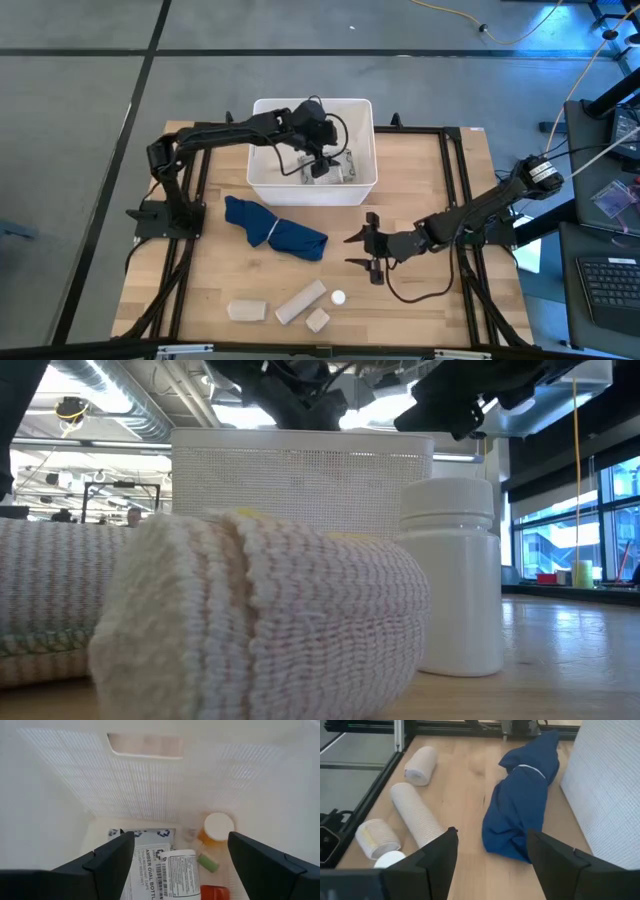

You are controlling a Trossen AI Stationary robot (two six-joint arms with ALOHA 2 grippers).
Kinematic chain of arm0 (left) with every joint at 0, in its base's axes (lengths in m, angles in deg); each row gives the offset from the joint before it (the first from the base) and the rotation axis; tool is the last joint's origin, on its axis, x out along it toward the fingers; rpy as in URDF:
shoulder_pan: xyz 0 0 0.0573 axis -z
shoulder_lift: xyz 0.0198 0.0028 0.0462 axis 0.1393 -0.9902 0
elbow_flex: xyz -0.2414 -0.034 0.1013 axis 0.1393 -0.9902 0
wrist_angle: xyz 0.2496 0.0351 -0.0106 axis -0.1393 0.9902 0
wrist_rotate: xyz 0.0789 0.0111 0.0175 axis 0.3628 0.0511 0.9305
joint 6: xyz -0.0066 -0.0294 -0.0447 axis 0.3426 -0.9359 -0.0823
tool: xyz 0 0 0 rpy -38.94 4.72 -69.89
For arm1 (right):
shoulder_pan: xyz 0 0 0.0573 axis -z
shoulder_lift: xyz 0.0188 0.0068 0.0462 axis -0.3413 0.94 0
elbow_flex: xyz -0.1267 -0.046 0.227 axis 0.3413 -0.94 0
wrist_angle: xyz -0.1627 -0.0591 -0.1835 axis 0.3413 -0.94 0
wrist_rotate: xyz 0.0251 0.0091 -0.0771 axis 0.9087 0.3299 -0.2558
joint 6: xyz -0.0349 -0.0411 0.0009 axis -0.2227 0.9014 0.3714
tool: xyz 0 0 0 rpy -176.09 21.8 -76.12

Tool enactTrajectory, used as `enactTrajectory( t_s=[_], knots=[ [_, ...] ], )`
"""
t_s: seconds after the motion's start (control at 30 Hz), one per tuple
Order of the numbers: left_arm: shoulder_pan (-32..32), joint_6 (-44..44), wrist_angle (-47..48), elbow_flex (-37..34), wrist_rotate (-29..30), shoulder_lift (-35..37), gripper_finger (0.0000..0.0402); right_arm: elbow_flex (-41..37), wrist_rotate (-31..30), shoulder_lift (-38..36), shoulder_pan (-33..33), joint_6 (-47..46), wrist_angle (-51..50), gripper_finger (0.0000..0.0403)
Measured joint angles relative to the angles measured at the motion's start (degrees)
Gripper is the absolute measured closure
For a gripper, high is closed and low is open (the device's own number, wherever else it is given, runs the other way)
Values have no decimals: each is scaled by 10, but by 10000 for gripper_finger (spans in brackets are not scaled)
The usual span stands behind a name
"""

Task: Pick & place medical supplies in basket/bin
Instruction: Put the white medicine bottle into the white bin

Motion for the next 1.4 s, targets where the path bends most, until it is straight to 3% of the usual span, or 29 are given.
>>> enactTrajectory(
  t_s=[0.23, 0.47, 0.77, 1.0, 1.23, 1.4],
  knots=[
    [0, 0, 6, 0, 0, 43, 90, 0, 0, 0, -34, 0, 3, 166],
    [30, 0, -10, -16, 1, 156, 90, 0, 0, 40, -67, -2, 67, 166],
    [120, -27, -112, -183, 3, 363, 91, 16, 9, 139, -100, -32, 139, 166],
    [181, -94, -169, -330, 69, 494, 90, 61, 9, 229, -100, -15, 150, 166],
    [216, -122, -170, -388, 111, 563, 91, 83, 31, 263, -100, -45, 148, 166],
    [226, -122, -167, -402, 113, 574, 91, 83, 29, 269, -99, -63, 143, 166]
  ],
)
